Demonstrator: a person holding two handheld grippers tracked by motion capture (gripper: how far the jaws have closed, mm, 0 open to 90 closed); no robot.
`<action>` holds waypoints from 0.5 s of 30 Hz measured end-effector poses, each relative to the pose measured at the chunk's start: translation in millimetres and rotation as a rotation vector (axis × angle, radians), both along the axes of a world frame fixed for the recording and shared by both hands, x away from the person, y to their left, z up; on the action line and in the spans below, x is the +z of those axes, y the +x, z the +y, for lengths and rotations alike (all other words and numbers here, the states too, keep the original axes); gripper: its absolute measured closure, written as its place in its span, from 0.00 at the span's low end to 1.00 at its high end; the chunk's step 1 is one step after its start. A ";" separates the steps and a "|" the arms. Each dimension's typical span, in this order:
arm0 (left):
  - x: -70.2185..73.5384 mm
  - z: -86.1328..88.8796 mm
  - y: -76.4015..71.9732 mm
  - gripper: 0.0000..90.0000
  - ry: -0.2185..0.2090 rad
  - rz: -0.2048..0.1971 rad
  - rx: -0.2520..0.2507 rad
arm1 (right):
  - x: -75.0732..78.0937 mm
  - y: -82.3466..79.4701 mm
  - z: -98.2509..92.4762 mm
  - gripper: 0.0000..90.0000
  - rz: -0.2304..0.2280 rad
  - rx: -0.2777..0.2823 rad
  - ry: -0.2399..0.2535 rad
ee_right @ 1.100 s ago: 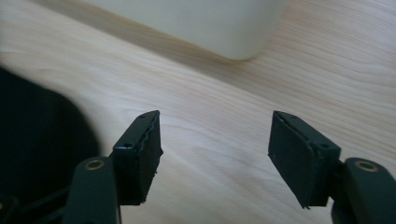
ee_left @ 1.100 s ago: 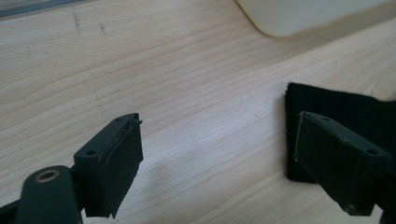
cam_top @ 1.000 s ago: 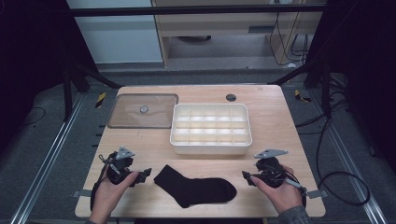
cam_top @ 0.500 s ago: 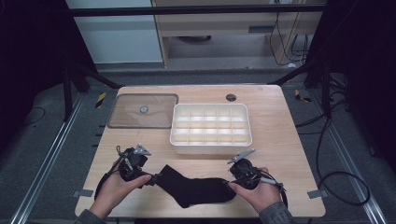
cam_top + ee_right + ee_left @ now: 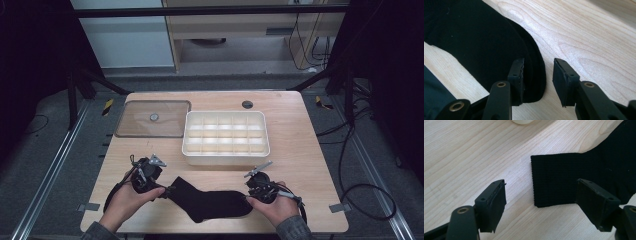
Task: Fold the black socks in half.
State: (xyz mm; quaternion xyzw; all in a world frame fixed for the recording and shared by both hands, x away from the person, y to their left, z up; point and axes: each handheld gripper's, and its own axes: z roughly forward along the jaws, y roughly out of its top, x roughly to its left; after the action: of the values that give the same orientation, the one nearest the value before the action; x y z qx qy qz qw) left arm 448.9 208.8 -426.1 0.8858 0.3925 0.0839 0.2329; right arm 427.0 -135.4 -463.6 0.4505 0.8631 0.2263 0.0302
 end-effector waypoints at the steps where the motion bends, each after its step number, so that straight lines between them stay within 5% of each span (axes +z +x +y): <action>1: -1.1 -1.1 1.4 0.29 0.000 0.005 -0.004 | -1.7 0.2 0.5 0.68 0.004 0.002 0.001; 15: -7.6 -9.5 0.3 0.35 0.025 0.011 -0.017 | -9.6 -6.3 5.1 0.85 0.011 0.032 -0.016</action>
State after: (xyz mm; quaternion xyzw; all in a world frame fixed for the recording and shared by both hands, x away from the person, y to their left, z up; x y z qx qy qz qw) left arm 449.2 199.3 -433.8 0.8924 0.3854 0.0819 0.2202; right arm 420.8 -130.3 -473.2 0.4376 0.8721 0.2175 0.0252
